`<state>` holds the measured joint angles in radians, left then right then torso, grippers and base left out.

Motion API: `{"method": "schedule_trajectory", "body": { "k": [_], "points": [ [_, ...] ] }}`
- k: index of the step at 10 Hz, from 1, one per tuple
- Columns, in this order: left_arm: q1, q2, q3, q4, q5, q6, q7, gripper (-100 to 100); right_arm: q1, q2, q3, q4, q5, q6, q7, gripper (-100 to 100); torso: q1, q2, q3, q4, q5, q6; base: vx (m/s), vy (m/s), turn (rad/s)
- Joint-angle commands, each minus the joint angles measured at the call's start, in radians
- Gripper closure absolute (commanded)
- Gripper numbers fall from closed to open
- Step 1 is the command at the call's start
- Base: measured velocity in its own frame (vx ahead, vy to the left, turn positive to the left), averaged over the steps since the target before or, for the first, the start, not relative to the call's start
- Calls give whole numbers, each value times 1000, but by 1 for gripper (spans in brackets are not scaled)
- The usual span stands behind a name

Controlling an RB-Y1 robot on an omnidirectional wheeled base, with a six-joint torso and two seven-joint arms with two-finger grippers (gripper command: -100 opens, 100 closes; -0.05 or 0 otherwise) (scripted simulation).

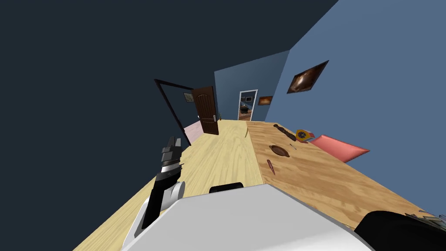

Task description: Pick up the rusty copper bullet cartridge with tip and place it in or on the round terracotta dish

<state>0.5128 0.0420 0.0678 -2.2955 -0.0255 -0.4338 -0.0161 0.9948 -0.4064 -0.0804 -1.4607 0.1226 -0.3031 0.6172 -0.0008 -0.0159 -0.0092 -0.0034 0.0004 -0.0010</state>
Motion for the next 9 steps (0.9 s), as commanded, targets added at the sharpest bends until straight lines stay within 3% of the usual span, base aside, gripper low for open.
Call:
{"method": "schedule_trajectory", "body": {
  "k": [1,3,9],
  "points": [
    [0,0,0,0,0,0,0,0,-1,-1,-3,28,4,-7,4,-100,0,0,0,0,0,0,167,-5,77],
    [0,0,0,0,0,0,0,0,20,-22,-14,81,16,4,-3,-100,2,6,4,1,0,0,180,24,273],
    [0,0,0,0,0,0,0,0,49,-56,-29,147,34,18,-17,-100,0,3,2,1,0,0,194,-43,156]
  ]
}}
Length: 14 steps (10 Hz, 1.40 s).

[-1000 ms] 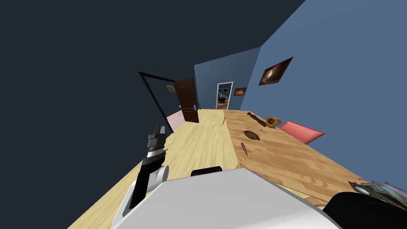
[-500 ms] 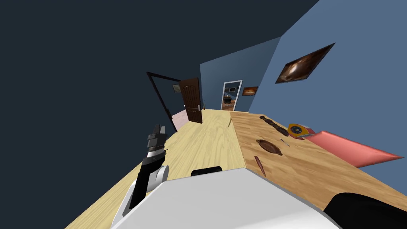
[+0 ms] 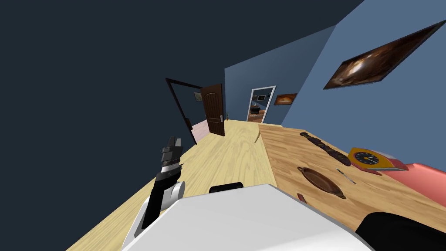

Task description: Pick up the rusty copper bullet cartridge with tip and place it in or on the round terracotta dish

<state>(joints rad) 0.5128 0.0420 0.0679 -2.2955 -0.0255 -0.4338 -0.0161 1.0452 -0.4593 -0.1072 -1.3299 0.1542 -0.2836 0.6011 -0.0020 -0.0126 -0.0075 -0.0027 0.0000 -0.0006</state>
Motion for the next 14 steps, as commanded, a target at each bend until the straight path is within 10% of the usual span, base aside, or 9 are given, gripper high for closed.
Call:
{"method": "schedule_trajectory", "body": {
  "k": [1,3,4,5,9,10,14],
  "points": [
    [0,0,0,0,0,0,0,0,7,-16,-6,35,8,2,-5,-100,0,0,0,0,0,0,213,-76,228],
    [0,0,0,0,0,0,0,0,9,-19,-7,43,9,-1,-4,-100,0,0,0,0,0,0,138,-53,110],
    [0,0,0,0,0,0,0,0,9,-21,-8,44,10,0,-5,0,3,5,3,1,0,1,16,-8,-2],
    [0,0,0,0,0,0,0,0,-20,-17,-5,65,16,5,-6,-100,5,10,5,2,1,1,0,-14,7],
    [0,0,0,0,0,0,0,0,-65,-9,-2,101,26,12,-6,-100,4,15,9,3,1,1,-21,-21,7],
    [0,0,0,0,0,0,0,0,-68,-9,-2,103,26,12,-6,100,5,14,8,3,1,1,0,0,0],
    [0,0,0,0,0,0,0,0,-67,-9,-2,103,26,12,-6,100,6,13,8,3,1,1,0,0,0]
  ]
}}
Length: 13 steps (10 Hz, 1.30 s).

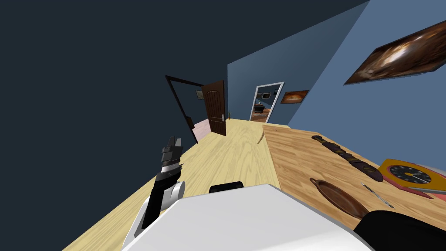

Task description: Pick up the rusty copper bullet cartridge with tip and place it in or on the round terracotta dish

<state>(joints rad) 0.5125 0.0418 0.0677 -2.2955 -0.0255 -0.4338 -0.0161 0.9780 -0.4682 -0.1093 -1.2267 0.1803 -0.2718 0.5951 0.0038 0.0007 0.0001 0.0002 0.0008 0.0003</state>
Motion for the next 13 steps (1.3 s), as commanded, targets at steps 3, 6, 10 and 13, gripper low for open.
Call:
{"method": "schedule_trajectory", "body": {
  "k": [3,6,10,13],
  "points": [
    [0,0,0,0,0,0,0,0,48,-8,-3,-39,-10,-7,0,100,1,0,0,0,0,0,13,14,-7],
    [0,0,0,0,0,0,0,0,58,-10,-3,-51,-12,-3,0,0,2,-1,-1,0,0,0,13,14,-6],
    [0,0,0,0,0,0,0,0,1,-103,29,-10,8,-14,8,100,-1,-4,-2,-1,1,-2,44,-2,-49],
    [0,0,0,0,0,0,0,0,-46,-170,55,26,25,-28,4,100,-1,-5,-3,-1,1,-2,49,-9,-54]
  ]
}}
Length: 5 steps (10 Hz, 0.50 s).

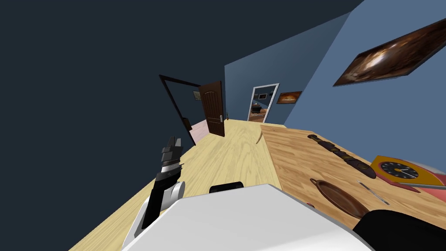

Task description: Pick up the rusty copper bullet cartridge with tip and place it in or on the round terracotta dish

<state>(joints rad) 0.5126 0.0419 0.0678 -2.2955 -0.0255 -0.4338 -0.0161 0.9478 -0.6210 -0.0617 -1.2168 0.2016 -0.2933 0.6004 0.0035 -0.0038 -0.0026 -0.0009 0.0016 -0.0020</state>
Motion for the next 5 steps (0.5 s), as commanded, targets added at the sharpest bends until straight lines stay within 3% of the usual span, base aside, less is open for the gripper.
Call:
{"method": "schedule_trajectory", "body": {
  "k": [1,5],
  "points": [
    [0,0,0,0,0,0,0,0,-34,-42,17,31,11,-13,-5,100,0,0,0,0,0,0,48,2,-84],
    [0,0,0,0,0,0,0,0,-119,-147,64,106,43,-48,-34,100,1,-1,-1,0,1,-1,53,-1,-89]
  ]
}}
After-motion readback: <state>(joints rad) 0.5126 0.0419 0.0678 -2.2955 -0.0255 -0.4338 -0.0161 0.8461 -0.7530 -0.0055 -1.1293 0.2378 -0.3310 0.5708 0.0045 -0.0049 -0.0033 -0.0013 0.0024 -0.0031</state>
